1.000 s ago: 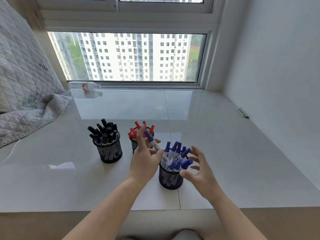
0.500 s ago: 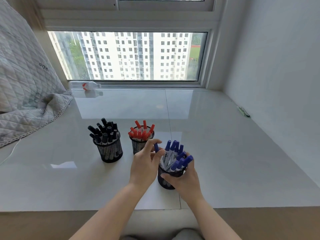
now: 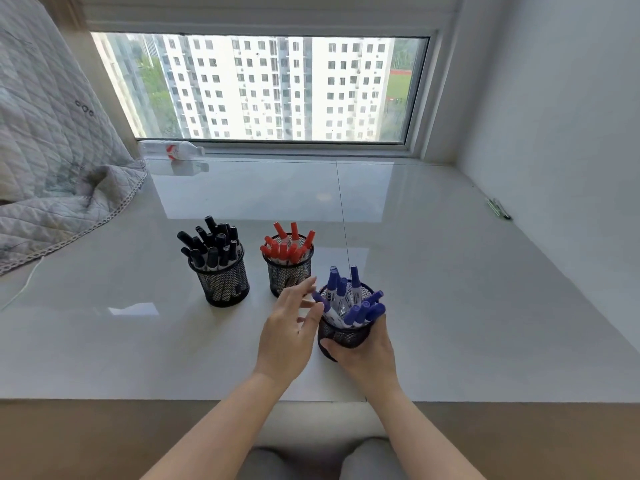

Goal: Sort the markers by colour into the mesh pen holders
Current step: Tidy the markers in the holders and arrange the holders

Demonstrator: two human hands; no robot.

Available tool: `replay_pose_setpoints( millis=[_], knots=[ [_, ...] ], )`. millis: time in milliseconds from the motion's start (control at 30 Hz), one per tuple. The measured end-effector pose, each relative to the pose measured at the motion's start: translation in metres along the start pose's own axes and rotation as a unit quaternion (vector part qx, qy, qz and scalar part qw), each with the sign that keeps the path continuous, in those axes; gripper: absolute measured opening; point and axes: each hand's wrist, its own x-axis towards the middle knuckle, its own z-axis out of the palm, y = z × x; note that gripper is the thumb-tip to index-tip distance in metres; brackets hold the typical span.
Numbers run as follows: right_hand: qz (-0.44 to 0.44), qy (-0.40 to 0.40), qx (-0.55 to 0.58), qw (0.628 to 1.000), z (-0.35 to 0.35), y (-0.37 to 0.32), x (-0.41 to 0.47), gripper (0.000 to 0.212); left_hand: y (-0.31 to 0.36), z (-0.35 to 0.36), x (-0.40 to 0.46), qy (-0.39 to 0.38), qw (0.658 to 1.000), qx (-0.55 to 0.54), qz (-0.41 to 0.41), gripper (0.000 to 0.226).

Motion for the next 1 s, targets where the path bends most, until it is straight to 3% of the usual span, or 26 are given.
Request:
replay_pose_setpoints(
  millis=[67, 133, 233, 367, 1000],
  knots=[
    [0.008, 0.008, -0.008, 1.000, 0.003, 0.004, 0.002, 0.076, -0.010, -0.002, -0.007, 0.001, 0.999, 0.009, -0.045, 0.043],
    [0.017, 0.018, -0.007, 1.000, 0.005, 0.005, 0.007, 0.076, -0.023, -0.004, -0.011, -0.011, 0.992, 0.100, -0.080, 0.047],
    [0.012, 0.023, -0.017, 1.000, 0.007, 0.005, 0.018, 0.075, -0.038, -0.003, -0.015, -0.065, 0.947, 0.301, -0.087, 0.055],
    [0.001, 0.041, -0.020, 0.999, 0.010, 0.006, 0.036, 0.074, -0.047, 0.003, -0.017, -0.110, 0.912, 0.386, -0.084, 0.059],
    [-0.001, 0.044, -0.042, 0.998, 0.014, 0.013, 0.089, 0.088, -0.053, 0.005, -0.020, -0.099, 0.908, 0.399, -0.079, 0.054]
  ],
)
